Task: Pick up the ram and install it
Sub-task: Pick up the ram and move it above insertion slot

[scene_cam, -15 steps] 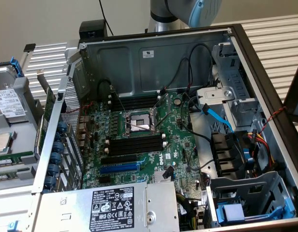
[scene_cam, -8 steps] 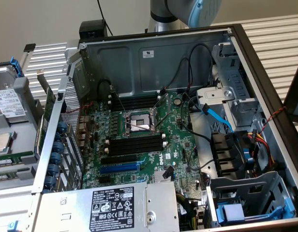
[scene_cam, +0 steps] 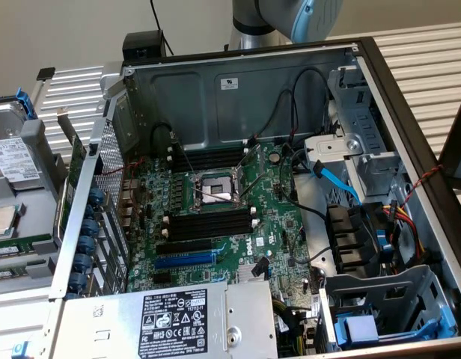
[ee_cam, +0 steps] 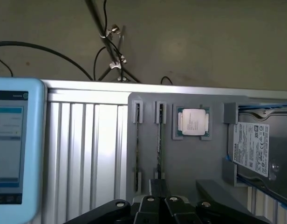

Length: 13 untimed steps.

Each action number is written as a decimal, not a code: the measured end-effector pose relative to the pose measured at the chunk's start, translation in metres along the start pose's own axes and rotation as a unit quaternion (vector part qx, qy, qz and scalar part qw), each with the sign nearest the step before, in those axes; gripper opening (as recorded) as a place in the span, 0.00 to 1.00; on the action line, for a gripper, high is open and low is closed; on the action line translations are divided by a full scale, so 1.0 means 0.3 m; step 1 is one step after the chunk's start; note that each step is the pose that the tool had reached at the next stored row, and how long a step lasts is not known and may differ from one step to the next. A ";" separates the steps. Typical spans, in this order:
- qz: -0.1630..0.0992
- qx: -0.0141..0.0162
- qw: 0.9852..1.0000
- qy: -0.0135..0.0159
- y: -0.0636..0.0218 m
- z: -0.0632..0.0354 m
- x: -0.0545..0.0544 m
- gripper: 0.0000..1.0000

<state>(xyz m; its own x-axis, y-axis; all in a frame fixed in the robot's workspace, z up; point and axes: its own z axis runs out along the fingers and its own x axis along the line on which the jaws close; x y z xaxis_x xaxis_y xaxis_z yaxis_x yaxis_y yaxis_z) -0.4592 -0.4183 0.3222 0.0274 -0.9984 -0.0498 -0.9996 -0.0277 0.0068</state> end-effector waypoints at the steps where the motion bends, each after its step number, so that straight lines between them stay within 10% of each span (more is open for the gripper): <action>1: 0.000 0.000 1.000 0.000 0.000 0.006 0.000 0.11; 13: 0.000 0.000 1.000 0.000 -0.001 0.077 0.028 0.11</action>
<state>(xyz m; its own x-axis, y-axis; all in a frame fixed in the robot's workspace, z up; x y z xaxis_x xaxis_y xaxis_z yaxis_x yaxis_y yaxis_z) -0.4589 -0.4255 0.2986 0.0274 -0.9984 -0.0501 -0.9996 -0.0278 0.0067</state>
